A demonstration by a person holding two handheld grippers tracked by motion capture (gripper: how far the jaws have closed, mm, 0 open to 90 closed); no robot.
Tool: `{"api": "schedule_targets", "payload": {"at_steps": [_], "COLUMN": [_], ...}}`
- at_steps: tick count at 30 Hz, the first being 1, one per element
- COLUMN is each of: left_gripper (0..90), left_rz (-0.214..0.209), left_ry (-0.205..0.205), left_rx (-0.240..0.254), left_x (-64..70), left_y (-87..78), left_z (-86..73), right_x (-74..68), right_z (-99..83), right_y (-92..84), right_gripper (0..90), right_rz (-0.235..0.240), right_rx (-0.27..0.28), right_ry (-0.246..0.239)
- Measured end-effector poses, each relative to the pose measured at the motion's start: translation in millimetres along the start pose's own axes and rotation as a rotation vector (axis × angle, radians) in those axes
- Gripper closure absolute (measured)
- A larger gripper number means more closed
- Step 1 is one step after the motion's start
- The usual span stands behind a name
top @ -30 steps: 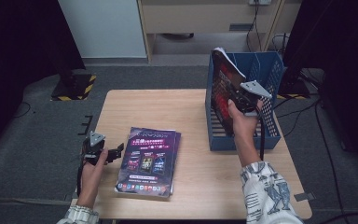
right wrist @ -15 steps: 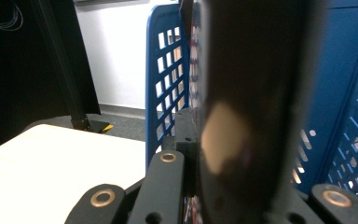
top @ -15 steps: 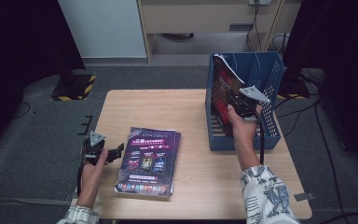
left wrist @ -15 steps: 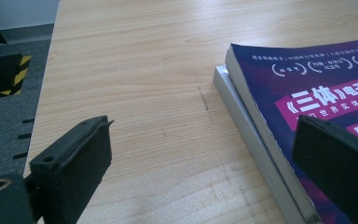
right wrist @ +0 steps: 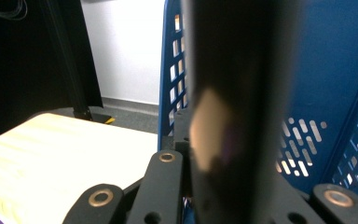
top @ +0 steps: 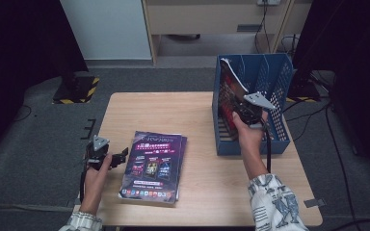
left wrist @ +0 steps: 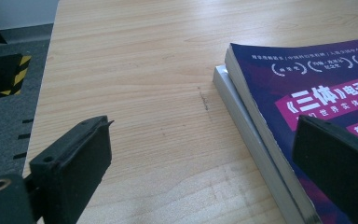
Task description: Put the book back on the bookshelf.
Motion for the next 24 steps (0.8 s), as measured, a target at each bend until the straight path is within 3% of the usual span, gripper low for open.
{"api": "schedule_targets", "payload": {"at_steps": [17,24], "left_gripper": [4.5,4.5], "left_rz": [-0.002,-0.004], "left_ry": [-0.003,-0.003], "left_rx": [0.002,0.003], "left_x": [-0.1,0.5], "left_y": [0.0,0.0], "left_z": [0.3,0.6], "right_x": [-5.0,-6.4], "right_z": [-3.3,4.0], "right_y": [-6.1,-3.2], "right_gripper": [80.9,77.2], "right_rz": [0.040,0.059], "right_rx": [-0.001,0.015], "right_ry": [-0.001,-0.005]}}
Point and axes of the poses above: each handheld gripper's, and its own axes: y roughly forward along the jaws, z roughly out of its top, x roughly to its right, the point moved 4 cm from there along y, roughly forward along the jaws, and after that the axes turned 15 degrees about x, right-handed, at the moved point
